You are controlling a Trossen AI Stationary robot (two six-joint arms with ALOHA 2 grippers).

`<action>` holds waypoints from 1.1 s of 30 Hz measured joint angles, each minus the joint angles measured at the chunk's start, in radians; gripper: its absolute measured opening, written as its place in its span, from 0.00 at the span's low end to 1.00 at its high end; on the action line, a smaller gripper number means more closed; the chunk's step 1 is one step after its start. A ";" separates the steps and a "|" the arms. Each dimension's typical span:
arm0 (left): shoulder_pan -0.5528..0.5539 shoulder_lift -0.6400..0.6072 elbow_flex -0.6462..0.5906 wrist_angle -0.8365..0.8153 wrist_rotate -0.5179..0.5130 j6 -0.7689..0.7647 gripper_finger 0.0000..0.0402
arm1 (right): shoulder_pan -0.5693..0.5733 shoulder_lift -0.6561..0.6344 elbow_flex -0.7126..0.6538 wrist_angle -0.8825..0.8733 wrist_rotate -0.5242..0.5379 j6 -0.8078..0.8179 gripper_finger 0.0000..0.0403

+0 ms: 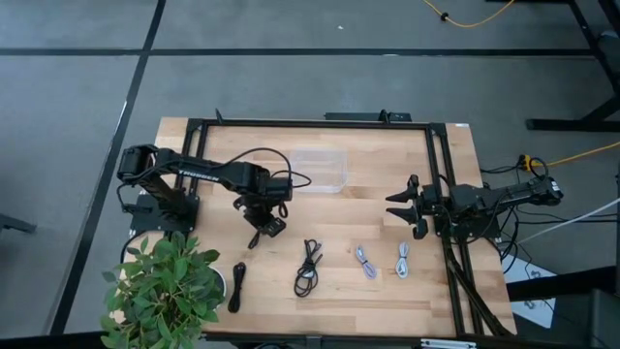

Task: Pick and place USB-C Cables
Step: Put the bottom black charger cable into the transparent bin

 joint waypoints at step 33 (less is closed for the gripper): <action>-0.122 -0.001 -0.001 0.065 -0.114 -0.005 0.31 | 0.000 0.000 0.000 -0.036 0.002 0.054 0.41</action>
